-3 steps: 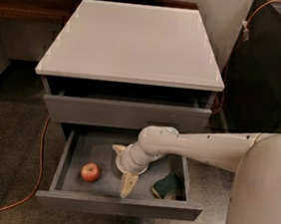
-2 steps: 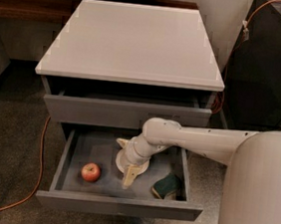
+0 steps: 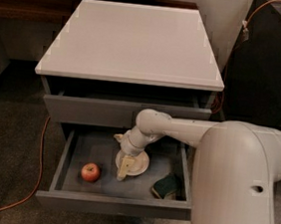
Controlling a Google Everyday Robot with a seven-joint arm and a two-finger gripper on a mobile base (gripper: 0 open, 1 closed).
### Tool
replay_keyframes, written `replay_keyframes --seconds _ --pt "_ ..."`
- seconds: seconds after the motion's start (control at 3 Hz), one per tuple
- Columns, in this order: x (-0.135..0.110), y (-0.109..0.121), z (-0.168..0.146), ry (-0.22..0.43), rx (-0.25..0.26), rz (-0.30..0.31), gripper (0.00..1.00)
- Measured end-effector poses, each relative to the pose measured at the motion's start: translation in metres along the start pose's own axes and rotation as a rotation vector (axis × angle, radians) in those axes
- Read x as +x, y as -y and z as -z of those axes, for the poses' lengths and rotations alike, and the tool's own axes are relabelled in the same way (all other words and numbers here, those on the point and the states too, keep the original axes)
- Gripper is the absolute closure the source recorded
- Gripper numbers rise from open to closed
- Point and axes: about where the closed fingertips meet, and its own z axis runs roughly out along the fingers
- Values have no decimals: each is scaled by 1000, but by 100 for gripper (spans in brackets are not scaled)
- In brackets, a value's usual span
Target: Pick apple from middle drawer and place on counter
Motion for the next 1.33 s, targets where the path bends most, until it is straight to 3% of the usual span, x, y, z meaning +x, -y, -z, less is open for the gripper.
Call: replay_keyframes --seconds 0.33,1.0,1.33 --pt "-6 7 -21 -23 -13 -17 0" --pt "-24 14 -55 -99 0 -9 0" --pt "-28 22 -74 -118 -20 7 0"
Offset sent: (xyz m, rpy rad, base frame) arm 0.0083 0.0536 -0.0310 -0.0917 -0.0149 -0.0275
